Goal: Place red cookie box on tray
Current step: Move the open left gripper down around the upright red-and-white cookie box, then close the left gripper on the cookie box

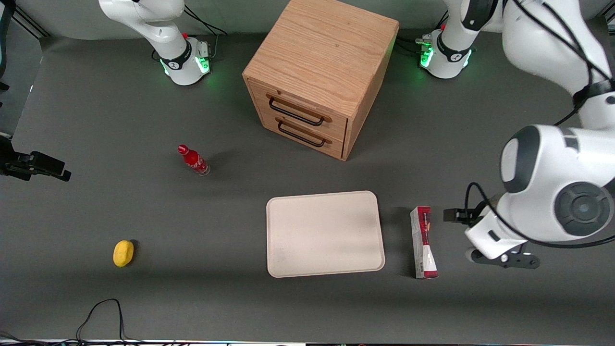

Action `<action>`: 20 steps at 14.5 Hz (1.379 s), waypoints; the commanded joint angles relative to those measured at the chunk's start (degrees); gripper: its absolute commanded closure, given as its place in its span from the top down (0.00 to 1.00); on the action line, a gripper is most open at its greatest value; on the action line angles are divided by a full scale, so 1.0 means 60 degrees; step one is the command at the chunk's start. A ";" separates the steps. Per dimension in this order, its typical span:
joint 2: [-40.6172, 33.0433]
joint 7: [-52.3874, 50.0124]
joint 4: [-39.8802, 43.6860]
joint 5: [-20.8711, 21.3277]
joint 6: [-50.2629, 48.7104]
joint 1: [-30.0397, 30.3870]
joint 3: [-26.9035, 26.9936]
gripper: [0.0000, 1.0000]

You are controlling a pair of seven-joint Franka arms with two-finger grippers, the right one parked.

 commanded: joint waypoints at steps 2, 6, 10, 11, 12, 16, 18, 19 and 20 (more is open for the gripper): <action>0.0659 -0.0871 -0.0230 -0.0027 0.1100 -0.0467 0.0244 1.00; 0.0645 -0.0886 -0.1841 -0.0012 0.2771 -0.0584 0.0244 1.00; 0.0586 -0.1148 -0.3263 -0.0026 0.4295 -0.0629 0.0026 1.00; 0.0586 -0.1323 -0.3497 -0.0026 0.4646 -0.0629 -0.0062 1.00; 0.0586 -0.1557 -0.3804 -0.0026 0.5099 -0.0629 -0.0165 1.00; 0.0601 -0.1706 -0.4671 0.0032 0.6246 -0.0629 -0.0268 0.98; 0.0586 -0.1677 -0.4657 0.0091 0.6159 -0.0629 -0.0268 0.52; 0.0572 -0.1619 -0.4642 0.0091 0.6086 -0.0629 -0.0254 0.14; 0.0543 -0.1589 -0.4599 0.0091 0.6041 -0.0629 -0.0268 0.00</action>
